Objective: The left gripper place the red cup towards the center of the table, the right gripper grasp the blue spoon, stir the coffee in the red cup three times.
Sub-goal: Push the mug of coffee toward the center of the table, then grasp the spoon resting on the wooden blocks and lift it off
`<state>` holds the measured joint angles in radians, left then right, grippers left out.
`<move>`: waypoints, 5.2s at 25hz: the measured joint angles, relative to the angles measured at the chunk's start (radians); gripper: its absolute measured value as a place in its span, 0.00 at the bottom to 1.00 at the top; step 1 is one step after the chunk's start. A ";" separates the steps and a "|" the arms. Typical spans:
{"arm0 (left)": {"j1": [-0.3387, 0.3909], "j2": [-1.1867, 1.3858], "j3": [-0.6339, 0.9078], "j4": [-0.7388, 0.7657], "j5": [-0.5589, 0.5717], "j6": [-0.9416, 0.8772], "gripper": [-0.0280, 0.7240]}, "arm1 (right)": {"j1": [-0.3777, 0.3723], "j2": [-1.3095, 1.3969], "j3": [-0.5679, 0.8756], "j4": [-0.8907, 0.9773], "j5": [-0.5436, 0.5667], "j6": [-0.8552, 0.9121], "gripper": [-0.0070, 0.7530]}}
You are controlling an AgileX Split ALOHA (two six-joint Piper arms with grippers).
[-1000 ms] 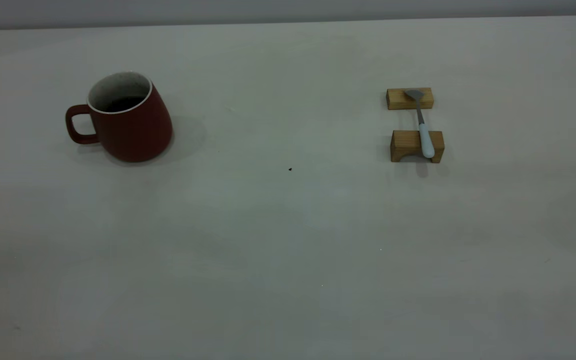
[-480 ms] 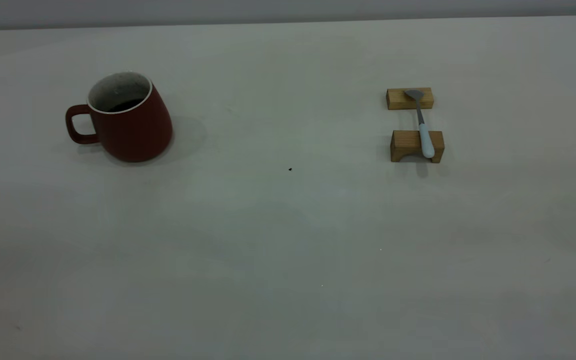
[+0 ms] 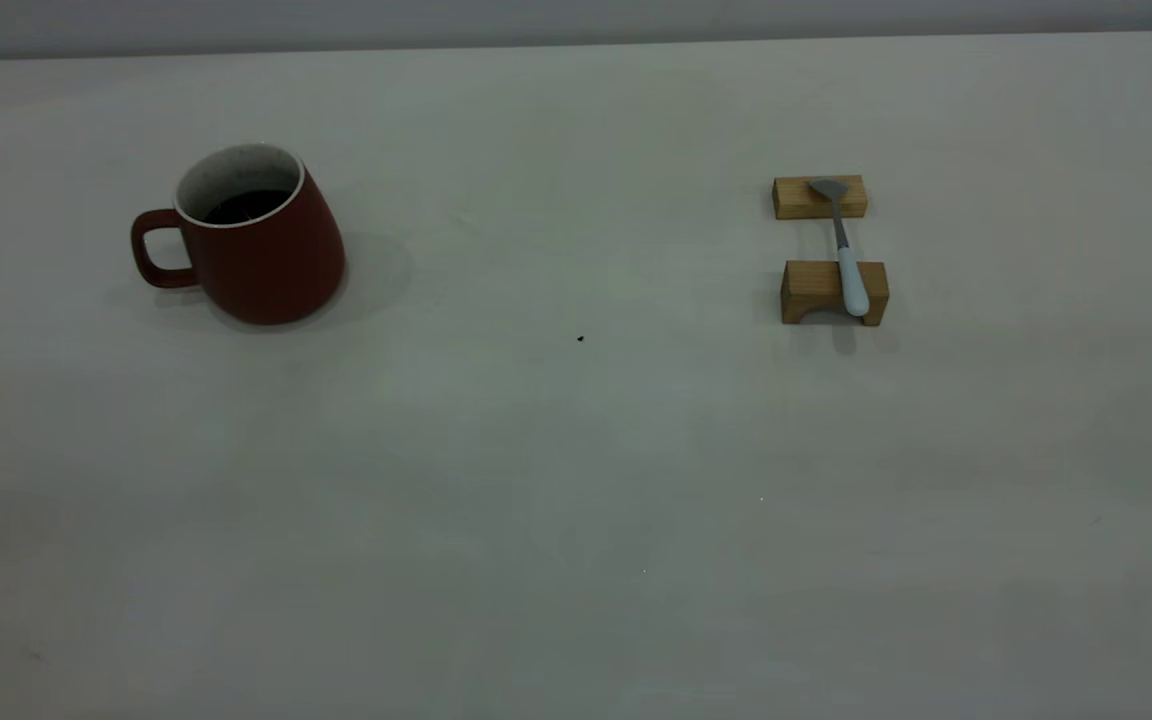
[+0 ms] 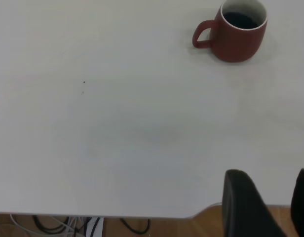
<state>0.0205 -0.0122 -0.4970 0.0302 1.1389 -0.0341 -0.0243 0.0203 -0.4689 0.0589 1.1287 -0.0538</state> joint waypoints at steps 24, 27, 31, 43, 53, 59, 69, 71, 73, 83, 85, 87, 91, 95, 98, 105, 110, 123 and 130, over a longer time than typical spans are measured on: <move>0.000 1.363 -0.481 -0.015 -0.293 0.500 0.74 | 0.000 0.000 0.000 0.000 0.000 0.000 0.42; -0.001 1.535 -0.564 -0.012 -0.332 0.572 0.90 | 0.000 0.000 0.000 0.000 0.000 0.000 0.42; -0.014 1.740 -0.684 0.002 -0.351 0.665 0.94 | 0.000 0.000 0.000 0.000 0.000 0.000 0.42; -0.129 2.132 -0.927 0.160 -0.390 0.756 0.92 | 0.000 0.000 0.000 0.000 0.000 0.000 0.42; -0.133 2.271 -0.967 0.181 -0.498 0.775 0.92 | 0.000 0.000 0.000 0.000 0.000 0.000 0.42; -0.150 2.309 -0.967 0.182 -0.539 0.817 0.89 | 0.000 0.000 0.000 0.000 0.000 0.000 0.42; -0.221 2.321 -0.967 0.193 -0.579 0.864 0.85 | 0.000 -0.001 0.000 0.000 0.000 0.000 0.42; -0.239 2.322 -0.967 0.193 -0.586 0.864 0.85 | 0.000 -0.001 0.000 0.000 0.000 0.000 0.42; -0.260 2.323 -0.967 0.194 -0.590 0.864 0.84 | 0.000 -0.001 0.000 0.000 0.000 0.000 0.42; -0.364 2.323 -0.967 0.179 -0.594 0.864 0.83 | 0.000 -0.001 0.000 0.000 0.000 0.000 0.42; -0.384 2.323 -0.967 0.169 -0.594 0.864 0.83 | 0.000 -0.001 0.000 0.000 0.000 0.000 0.42; -0.404 2.323 -0.967 0.153 -0.597 0.864 0.83 | 0.000 -0.001 0.000 0.000 0.000 0.000 0.42; -0.432 2.323 -0.967 0.144 -0.600 0.848 0.83 | 0.000 -0.001 0.000 0.000 0.000 0.000 0.42; -0.438 2.301 -0.967 0.143 -0.549 0.806 0.83 | 0.000 -0.001 0.000 0.000 0.000 0.000 0.42; -0.439 2.225 -0.974 0.142 -0.447 0.737 0.83 | 0.000 -0.001 0.000 0.000 0.000 0.000 0.42; -0.439 1.969 -0.987 0.139 -0.106 0.520 0.83 | 0.000 -0.001 0.000 0.000 0.000 0.000 0.42; -0.439 1.784 -0.987 0.134 0.029 0.400 0.83 | 0.000 -0.001 0.000 0.000 0.000 0.000 0.42; -0.439 1.191 -0.887 0.046 0.029 0.013 0.83 | 0.000 -0.001 0.000 0.000 0.000 0.000 0.42; -0.402 0.689 -0.607 -0.071 0.029 0.003 0.83 | 0.000 -0.001 0.000 0.000 0.000 0.000 0.42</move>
<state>-0.3814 0.6764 -1.1044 -0.0410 1.1677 -0.0312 -0.0243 0.0193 -0.4689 0.0589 1.1287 -0.0538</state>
